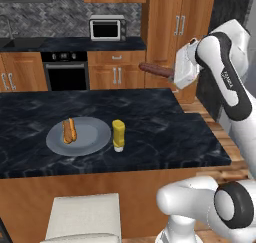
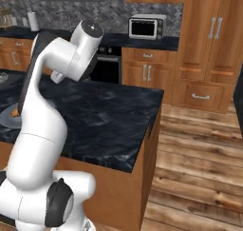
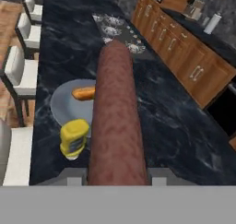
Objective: Move the hot dog bun to the plate on the dining table and place the condiment next to that plate. Then navigate to the fridge and take the sausage and place it on the plate as well.
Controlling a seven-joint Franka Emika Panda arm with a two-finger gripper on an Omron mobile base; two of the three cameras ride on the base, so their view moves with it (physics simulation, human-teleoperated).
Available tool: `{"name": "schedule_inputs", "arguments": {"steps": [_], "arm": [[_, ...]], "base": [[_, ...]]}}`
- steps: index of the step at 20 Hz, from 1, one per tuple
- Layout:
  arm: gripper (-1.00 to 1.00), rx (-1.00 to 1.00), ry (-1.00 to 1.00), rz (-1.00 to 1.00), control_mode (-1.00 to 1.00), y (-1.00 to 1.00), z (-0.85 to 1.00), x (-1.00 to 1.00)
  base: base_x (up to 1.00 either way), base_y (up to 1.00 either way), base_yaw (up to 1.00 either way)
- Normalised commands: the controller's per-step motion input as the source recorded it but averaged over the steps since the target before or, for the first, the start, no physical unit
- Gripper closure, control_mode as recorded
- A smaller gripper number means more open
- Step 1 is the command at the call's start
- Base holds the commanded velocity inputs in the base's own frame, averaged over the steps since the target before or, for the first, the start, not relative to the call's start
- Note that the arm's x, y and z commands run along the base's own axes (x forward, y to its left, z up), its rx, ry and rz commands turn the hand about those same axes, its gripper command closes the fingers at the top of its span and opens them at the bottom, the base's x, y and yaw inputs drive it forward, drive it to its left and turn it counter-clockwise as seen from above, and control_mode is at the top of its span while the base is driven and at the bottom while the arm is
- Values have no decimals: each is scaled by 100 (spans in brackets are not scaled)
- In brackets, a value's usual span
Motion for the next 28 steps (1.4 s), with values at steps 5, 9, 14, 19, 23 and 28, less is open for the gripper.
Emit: {"name": "schedule_inputs", "arguments": {"steps": [5,9,14,19,23,28], "arm": [[100,-41,0,39,-100,82,22,-61],[100,-32,11,42,-100,71,0,-2],[100,-22,15,32,-100,70,-3,14],[100,-17,0,29,-100,76,-33,4],[100,-10,0,27,-100,32,-67,21],[100,-7,0,25,-100,27,-65,26]], "base": [[0,0,0],[0,0,0],[0,0,0],[0,0,0],[0,0,0],[0,0,0]]}}
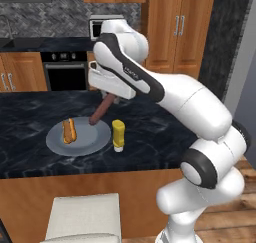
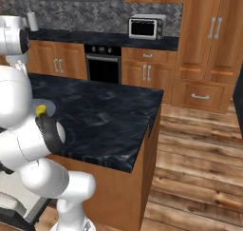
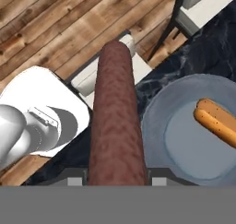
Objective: Move the hot dog bun to the plate on the dining table and place the condiment next to that plate. Then navigate to the fridge and take the sausage and place it on the plate as well.
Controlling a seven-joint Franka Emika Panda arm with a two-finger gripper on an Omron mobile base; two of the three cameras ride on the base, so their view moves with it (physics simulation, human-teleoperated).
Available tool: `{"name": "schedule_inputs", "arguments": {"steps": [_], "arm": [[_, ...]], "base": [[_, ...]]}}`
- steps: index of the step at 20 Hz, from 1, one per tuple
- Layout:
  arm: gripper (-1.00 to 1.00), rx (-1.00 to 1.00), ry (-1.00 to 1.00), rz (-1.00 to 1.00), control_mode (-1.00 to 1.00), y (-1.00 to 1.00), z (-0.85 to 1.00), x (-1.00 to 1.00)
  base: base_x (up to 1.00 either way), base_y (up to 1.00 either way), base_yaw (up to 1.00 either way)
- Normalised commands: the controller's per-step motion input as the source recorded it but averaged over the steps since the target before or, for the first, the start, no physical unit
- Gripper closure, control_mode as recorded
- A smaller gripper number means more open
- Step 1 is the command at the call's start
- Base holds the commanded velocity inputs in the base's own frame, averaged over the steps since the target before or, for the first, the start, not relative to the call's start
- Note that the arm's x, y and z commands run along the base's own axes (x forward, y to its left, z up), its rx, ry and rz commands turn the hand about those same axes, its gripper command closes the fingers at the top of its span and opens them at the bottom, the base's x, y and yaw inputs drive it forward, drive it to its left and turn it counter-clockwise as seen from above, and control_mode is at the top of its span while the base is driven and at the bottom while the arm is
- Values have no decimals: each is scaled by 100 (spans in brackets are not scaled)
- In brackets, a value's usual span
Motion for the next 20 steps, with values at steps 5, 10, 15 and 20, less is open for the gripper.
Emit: {"name": "schedule_inputs", "arguments": {"steps": [5,10,15,20], "arm": [[100,0,0,27,-100,13,-17,43],[100,-4,0,22,-100,42,-48,30],[100,-4,0,17,-100,32,-47,46],[100,-3,0,16,-100,21,-36,38]], "base": [[0,0,0],[0,0,0],[0,0,0],[0,0,0]]}}
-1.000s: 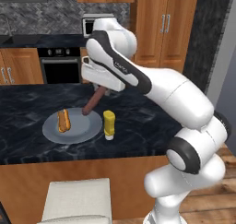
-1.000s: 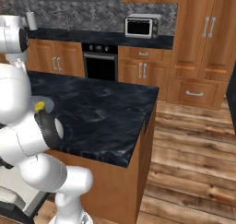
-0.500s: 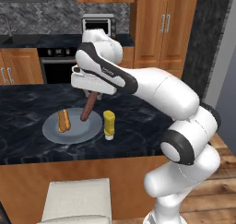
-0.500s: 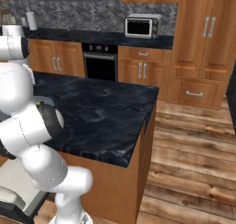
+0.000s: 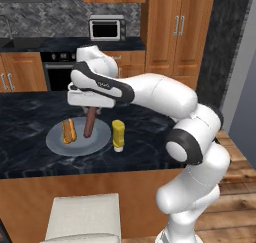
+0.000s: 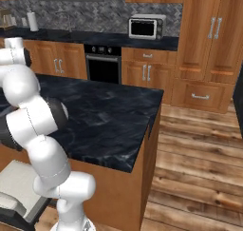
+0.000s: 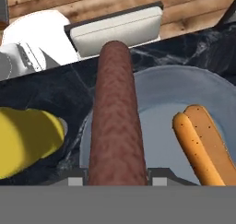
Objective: Move the hot dog bun to the plate on the dining table and place the condiment next to that plate. Then navigate to the fridge and take the sausage and place it on the plate as well.
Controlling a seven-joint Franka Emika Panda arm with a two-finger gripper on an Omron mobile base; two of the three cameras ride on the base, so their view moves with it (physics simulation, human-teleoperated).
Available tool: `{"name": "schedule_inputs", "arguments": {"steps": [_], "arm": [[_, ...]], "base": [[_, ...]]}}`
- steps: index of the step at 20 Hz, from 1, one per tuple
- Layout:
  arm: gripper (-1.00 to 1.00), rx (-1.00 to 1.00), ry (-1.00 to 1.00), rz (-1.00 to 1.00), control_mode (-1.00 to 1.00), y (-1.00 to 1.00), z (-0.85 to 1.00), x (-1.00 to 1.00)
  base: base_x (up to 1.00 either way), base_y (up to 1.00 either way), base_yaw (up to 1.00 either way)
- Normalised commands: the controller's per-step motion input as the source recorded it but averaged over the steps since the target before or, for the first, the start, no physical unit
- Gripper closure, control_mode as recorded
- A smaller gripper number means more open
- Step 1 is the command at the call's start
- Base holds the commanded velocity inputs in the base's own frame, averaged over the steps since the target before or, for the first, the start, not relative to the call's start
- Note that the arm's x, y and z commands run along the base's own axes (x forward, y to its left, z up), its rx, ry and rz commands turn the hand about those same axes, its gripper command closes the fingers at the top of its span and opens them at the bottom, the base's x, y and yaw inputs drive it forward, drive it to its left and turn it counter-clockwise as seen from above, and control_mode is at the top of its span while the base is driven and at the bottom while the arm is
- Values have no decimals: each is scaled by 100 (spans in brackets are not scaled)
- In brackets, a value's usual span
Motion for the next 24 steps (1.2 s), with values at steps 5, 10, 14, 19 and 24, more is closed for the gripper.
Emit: {"name": "schedule_inputs", "arguments": {"steps": [5,10,14,19,24], "arm": [[100,0,-1,8,-100,2,-34,15],[100,0,-5,1,-100,3,-32,5],[100,-1,-8,0,-100,20,-36,14],[100,-1,-9,0,-100,14,-31,19],[100,0,-9,0,-100,9,-21,23]], "base": [[0,0,0],[0,0,0],[0,0,0],[0,0,0],[0,0,0]]}}
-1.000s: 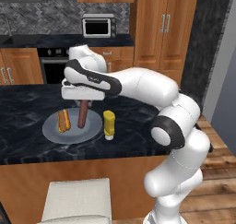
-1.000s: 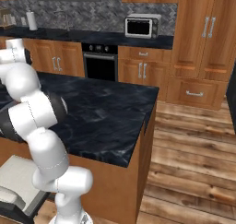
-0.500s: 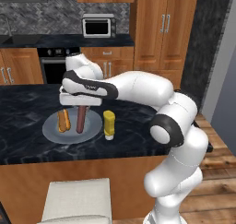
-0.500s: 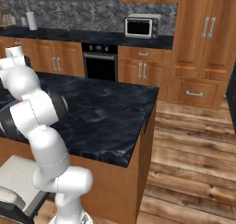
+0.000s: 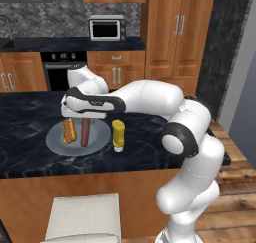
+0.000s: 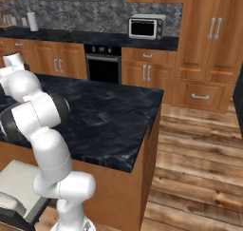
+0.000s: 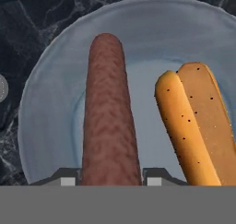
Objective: Move the hot dog bun to the plate on the dining table and place the condiment next to that plate. Then navigate to the fridge and take the sausage and place it on the plate as well.
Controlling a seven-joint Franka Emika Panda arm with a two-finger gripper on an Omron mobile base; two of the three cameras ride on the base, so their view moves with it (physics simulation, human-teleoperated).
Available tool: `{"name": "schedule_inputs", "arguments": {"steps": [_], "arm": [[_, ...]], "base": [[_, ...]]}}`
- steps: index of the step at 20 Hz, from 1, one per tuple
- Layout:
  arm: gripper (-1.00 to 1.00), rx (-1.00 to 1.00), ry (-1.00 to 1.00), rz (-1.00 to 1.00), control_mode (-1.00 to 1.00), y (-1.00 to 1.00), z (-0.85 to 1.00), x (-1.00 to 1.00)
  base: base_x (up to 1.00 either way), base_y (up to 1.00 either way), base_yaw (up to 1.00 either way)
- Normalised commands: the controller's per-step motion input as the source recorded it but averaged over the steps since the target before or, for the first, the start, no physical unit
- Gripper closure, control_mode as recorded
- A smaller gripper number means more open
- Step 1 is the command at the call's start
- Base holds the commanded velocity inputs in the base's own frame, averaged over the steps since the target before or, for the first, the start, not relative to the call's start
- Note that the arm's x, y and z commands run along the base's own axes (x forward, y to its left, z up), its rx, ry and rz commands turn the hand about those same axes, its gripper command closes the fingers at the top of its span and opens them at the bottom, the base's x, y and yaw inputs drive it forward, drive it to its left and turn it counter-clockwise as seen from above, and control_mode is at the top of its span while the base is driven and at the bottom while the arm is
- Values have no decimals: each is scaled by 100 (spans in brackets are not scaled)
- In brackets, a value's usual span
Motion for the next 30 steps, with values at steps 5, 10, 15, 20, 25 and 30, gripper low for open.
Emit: {"name": "schedule_inputs", "arguments": {"steps": [5,10,15,20,25,30], "arm": [[-100,0,-5,0,-100,1,-4,6],[-100,0,-1,0,-100,0,0,0],[-100,0,-4,0,-100,-2,39,-12],[-100,0,-5,0,-100,-3,79,-33],[-100,0,-11,2,-100,-27,59,-53],[-100,1,-9,4,-100,-36,47,-57]], "base": [[0,0,0],[0,0,0],[0,0,0],[0,0,0],[0,0,0],[0,0,0]]}}
